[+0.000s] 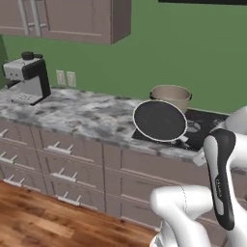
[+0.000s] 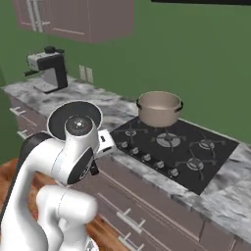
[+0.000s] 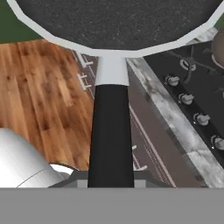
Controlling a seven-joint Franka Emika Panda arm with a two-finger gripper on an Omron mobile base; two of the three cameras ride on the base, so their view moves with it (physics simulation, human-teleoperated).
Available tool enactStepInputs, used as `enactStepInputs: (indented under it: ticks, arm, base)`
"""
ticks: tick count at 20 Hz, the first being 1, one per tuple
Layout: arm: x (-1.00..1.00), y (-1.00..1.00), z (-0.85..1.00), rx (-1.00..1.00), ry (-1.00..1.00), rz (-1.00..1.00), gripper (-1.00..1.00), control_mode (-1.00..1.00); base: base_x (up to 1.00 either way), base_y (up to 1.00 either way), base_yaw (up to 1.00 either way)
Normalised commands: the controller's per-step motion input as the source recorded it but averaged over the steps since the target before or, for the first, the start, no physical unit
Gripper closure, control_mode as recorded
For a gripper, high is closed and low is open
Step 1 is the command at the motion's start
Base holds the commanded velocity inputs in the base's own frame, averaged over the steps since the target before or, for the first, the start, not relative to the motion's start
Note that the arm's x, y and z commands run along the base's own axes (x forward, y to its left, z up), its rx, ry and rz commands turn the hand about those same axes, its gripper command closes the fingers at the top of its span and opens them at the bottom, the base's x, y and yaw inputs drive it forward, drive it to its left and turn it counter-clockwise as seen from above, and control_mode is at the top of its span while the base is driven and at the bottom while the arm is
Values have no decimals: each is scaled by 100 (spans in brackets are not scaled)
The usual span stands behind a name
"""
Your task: Move the pot and pan from the stove into the sink.
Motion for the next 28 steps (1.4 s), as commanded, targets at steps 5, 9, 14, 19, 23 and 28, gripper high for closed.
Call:
enactStepInputs:
  ticks: [5, 9, 14, 19, 23, 28]
  arm:
    - [0, 0, 0, 0, 0, 0, 100, 100]
    - [0, 0, 0, 0, 0, 0, 100, 100]
    - [0, 0, 0, 0, 0, 0, 100, 100]
    - [0, 0, 0, 0, 0, 0, 100, 100]
    - [0, 0, 0, 0, 0, 0, 100, 100]
    - [0, 0, 0, 0, 0, 0, 100, 100]
  base:
    - [-15, 0, 47]
    - [-14, 0, 48]
    - [-13, 0, 48]
    - [-13, 0, 48]
    - [-12, 0, 49]
    - [-10, 0, 49]
